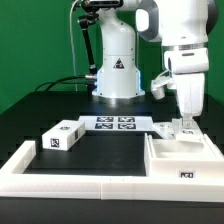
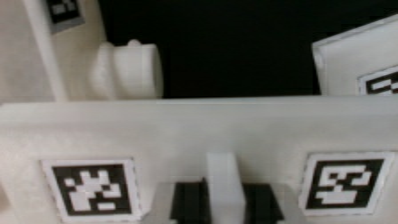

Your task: Assemble cabinet

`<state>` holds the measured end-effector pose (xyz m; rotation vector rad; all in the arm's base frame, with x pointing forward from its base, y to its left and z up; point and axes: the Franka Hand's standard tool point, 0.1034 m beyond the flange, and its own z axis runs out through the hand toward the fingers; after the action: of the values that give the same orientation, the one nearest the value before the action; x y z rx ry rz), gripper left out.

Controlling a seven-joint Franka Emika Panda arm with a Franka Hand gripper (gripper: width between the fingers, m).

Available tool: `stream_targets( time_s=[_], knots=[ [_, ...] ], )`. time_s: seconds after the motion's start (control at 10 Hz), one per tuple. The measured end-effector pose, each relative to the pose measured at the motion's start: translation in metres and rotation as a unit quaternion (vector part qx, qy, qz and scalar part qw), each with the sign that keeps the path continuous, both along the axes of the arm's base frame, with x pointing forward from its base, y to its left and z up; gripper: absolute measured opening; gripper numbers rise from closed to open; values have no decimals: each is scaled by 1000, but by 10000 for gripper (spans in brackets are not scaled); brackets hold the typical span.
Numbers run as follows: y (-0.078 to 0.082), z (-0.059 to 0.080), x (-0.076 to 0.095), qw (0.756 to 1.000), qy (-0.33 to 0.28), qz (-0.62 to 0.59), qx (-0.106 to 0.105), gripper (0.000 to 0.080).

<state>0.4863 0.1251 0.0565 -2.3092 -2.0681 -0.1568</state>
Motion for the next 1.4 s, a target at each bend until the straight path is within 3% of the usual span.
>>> stream_targets(
  time_s=[0.2, 0.8, 1.2, 1.4],
  knots=[
    [1, -1, 4, 1000, -5, 2, 4, 69],
    [-3, 1, 46, 1000, -4, 11, 5, 69],
    [-3, 1, 45, 1000, -4, 10, 5, 69],
    [-3, 1, 53, 1000, -5, 11, 6, 69]
  ],
)
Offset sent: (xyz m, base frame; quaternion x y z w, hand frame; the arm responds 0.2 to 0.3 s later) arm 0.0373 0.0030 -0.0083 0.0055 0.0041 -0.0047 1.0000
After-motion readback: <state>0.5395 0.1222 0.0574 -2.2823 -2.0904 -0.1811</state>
